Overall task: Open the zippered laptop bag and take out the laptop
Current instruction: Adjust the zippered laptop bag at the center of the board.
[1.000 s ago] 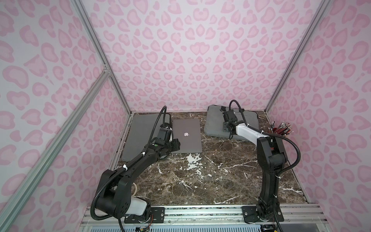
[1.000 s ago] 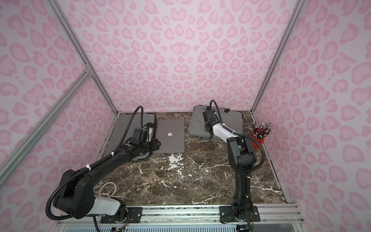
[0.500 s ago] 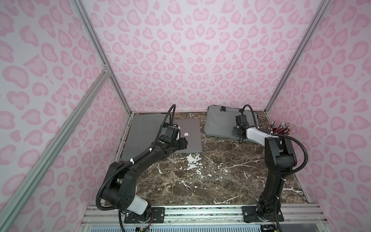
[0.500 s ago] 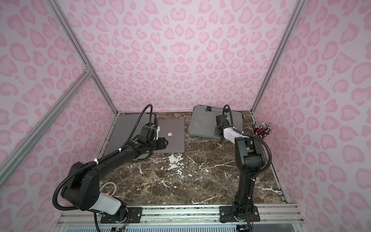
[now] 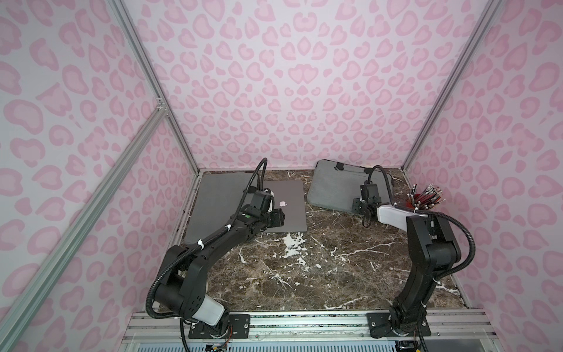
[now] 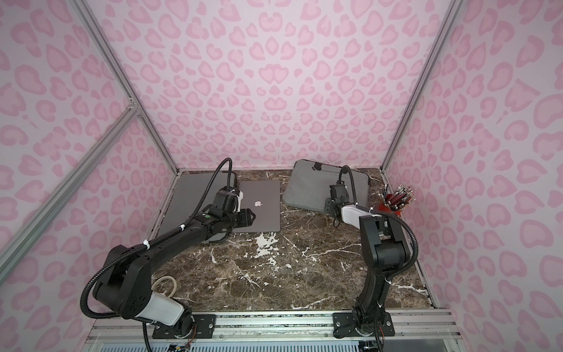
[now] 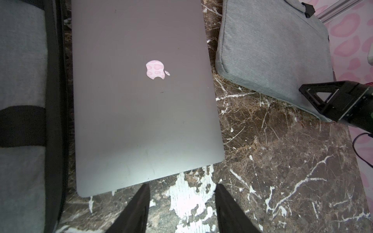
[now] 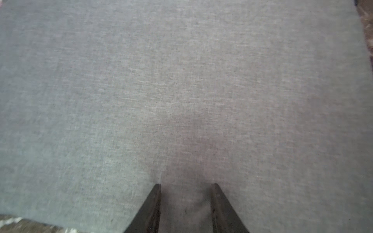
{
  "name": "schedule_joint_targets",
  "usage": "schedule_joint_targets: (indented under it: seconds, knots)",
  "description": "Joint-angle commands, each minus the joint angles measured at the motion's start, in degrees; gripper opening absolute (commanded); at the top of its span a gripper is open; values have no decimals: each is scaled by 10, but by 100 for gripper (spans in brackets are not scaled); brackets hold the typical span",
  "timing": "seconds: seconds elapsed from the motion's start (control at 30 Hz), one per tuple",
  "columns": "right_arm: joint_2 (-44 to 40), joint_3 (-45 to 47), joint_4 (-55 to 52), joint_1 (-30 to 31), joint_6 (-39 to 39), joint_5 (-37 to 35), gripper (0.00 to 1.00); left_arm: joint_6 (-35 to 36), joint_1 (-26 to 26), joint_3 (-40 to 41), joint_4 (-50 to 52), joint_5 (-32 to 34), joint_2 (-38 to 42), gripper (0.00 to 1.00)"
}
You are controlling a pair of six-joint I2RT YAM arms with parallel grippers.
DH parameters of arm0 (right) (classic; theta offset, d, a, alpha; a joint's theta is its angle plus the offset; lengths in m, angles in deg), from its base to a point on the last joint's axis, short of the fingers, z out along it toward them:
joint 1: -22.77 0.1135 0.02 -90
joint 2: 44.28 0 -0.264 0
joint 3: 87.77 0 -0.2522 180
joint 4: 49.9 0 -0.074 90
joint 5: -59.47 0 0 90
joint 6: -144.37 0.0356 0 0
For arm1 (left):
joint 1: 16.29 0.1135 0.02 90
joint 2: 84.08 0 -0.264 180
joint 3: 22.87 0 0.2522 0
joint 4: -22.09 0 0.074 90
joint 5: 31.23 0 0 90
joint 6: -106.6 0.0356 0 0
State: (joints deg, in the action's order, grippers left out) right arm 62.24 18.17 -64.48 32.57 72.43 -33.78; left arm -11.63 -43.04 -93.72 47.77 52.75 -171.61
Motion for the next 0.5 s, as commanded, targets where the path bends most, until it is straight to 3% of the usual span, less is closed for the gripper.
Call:
schedule_joint_targets:
  seconds: [0.0, 0.3, 0.47]
  knots:
    - [-4, 32, -120, 23, 27, 75, 40, 8, 0, -8, -17, -3, -7, 55]
    - [-94, 92, -120, 94, 93, 94, 40, 13, -10, -26, -27, -20, -29, 55]
    - [-177, 116, -164, 89, 108, 17, 43, 17, -28, -36, -27, -17, -42, 55]
